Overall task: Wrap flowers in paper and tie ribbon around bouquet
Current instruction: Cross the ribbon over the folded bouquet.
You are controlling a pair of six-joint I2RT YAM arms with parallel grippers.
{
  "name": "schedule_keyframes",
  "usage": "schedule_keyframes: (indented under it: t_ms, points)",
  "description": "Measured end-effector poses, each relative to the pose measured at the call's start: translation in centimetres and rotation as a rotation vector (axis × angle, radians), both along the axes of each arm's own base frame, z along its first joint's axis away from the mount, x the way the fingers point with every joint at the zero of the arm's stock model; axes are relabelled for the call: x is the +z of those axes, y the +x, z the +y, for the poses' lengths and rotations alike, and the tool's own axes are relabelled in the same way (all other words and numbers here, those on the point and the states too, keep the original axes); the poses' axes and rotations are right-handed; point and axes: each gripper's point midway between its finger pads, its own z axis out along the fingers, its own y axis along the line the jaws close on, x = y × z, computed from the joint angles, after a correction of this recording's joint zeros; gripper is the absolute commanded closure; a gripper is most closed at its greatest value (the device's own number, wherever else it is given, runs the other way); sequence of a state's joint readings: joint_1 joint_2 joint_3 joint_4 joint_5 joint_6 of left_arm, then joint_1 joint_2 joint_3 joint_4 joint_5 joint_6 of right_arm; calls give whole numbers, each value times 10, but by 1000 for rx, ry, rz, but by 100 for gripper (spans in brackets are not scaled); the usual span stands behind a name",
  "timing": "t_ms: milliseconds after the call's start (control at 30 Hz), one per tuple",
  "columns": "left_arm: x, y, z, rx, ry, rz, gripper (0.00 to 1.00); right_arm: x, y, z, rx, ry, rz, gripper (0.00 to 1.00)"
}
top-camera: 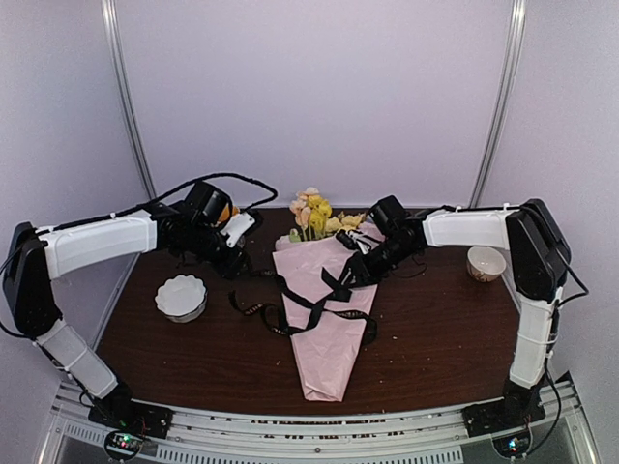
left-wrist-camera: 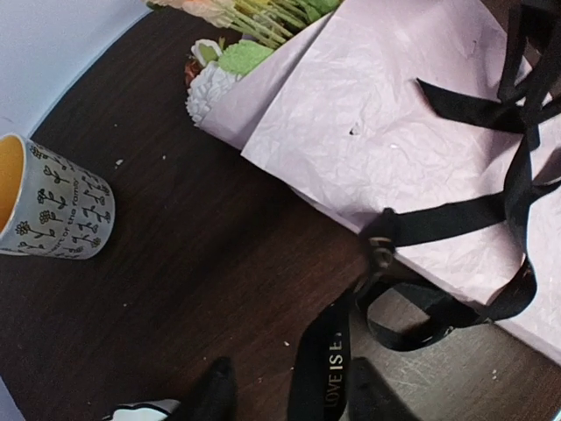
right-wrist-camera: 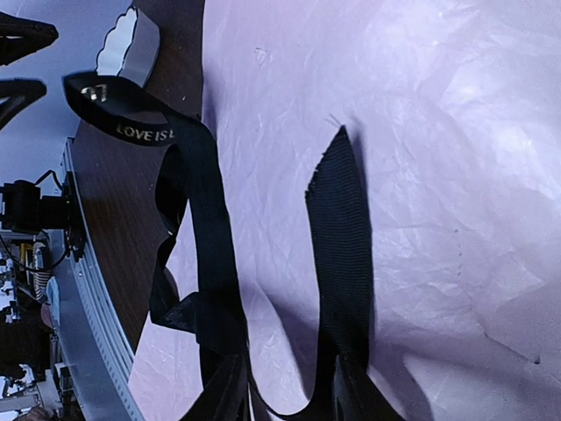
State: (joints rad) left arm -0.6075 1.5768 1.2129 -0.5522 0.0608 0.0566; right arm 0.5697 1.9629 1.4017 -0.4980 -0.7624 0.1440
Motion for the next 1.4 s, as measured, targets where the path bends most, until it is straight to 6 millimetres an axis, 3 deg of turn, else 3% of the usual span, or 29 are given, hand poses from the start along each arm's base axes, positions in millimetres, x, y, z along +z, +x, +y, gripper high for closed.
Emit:
schedule_keyframes:
  t_ms: [167,267,367,433,567,667,767,900,1133,1233,1400]
  points:
    - [-4,-19,19,21,18,-4,34,10,7,-8,-55,-33,-51,64]
    - [8,-28,13,-60,12,-61,34,20,9,-12,-82,-35,-76,63]
    - [22,-40,-22,-235,-5,-135,29,24,12,-12,-99,-33,-88,62]
    - [25,-54,-61,-393,-27,-150,27,23,12,-13,-111,-35,-80,62]
    - [4,-71,-117,-622,-36,-113,21,21,12,-14,-131,-42,-67,60]
    - [-26,-71,-137,-708,-7,-71,19,19,11,-15,-141,-48,-56,60]
    - [-50,-71,-140,-741,24,-42,17,16,8,-13,-151,-47,-39,59]
    - [-59,-71,-142,-768,29,-36,17,12,7,-8,-160,-38,-22,59]
    - [-81,-51,-160,-747,60,-2,32,2,0,2,-149,-45,4,59]
    - [-96,-53,-156,-738,89,38,48,2,-2,4,-146,-43,5,60]
    - [-100,-50,-152,-711,111,42,57,-3,-3,6,-151,-41,14,60]
